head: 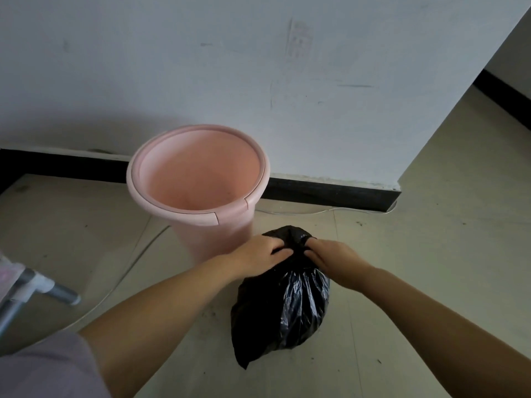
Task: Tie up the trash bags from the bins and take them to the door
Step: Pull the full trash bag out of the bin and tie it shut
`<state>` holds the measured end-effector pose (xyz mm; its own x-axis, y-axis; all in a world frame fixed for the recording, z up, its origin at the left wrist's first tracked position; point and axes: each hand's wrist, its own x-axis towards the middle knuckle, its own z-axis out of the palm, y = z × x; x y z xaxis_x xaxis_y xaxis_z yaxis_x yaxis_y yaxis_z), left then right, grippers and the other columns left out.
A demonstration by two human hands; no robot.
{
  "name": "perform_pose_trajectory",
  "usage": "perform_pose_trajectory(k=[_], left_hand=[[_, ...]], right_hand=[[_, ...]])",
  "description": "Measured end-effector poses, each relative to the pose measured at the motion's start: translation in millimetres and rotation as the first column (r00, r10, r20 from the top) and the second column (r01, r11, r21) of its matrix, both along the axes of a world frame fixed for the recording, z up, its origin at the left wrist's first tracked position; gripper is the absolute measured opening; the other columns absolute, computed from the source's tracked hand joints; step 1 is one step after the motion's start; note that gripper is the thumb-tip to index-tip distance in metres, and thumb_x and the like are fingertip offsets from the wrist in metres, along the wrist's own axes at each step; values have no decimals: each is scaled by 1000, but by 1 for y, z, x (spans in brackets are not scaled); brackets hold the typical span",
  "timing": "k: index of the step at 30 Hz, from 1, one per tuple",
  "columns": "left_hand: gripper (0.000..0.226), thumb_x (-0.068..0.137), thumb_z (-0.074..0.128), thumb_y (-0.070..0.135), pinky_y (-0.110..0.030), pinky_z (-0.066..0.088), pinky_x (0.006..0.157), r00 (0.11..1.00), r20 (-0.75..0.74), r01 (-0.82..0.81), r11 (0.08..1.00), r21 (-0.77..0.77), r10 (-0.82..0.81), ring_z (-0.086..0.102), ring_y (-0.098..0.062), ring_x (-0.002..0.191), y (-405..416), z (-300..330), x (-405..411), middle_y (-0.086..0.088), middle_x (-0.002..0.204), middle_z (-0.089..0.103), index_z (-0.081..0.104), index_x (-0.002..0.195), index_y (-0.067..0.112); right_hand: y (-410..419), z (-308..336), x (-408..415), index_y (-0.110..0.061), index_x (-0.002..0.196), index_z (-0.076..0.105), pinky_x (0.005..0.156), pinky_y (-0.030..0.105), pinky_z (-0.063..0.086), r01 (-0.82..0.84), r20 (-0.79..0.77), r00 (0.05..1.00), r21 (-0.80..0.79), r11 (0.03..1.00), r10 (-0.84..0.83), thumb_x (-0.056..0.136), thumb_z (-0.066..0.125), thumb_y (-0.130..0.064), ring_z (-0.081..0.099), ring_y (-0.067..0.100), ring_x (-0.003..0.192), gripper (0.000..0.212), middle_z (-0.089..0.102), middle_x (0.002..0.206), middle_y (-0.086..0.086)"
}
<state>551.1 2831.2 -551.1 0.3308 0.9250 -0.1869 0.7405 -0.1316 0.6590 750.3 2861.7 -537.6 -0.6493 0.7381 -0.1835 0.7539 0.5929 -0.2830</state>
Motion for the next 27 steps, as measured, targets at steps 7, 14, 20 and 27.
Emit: perform_pose_trajectory(k=[7,14,20,27], left_hand=[[38,99,39,37,-34,36,66,981,-181,99,988,118,-77,58,-32,76,2,-6,11,-13,80,64,54,80,7],[36,99,38,38,-35,34,68,978,-179,91,992,-92,-106,61,-36,85,-28,75,29,-16,89,66,53,83,10],[29,99,39,35,-32,31,65,987,-112,92,982,-165,-111,58,-33,82,-23,210,43,-17,88,64,43,77,17],[31,98,44,29,-28,27,59,991,-16,127,962,-241,-135,51,-22,70,-32,369,47,-15,85,62,56,89,2]], right_hand=[[4,-17,12,-10,103,47,64,29,37,24,49,998,17,1000,-25,102,32,-28,58,26,80,24,61,95,7],[-29,55,26,-12,99,44,65,31,34,81,85,994,-157,984,-69,102,31,-27,59,29,88,20,61,100,10],[-26,190,42,-9,112,47,74,35,40,79,98,993,-142,987,-65,102,32,-27,59,30,95,26,62,107,11],[-44,348,55,-12,116,50,81,37,46,58,86,995,-154,986,-45,101,33,-31,57,27,102,29,58,113,7]])
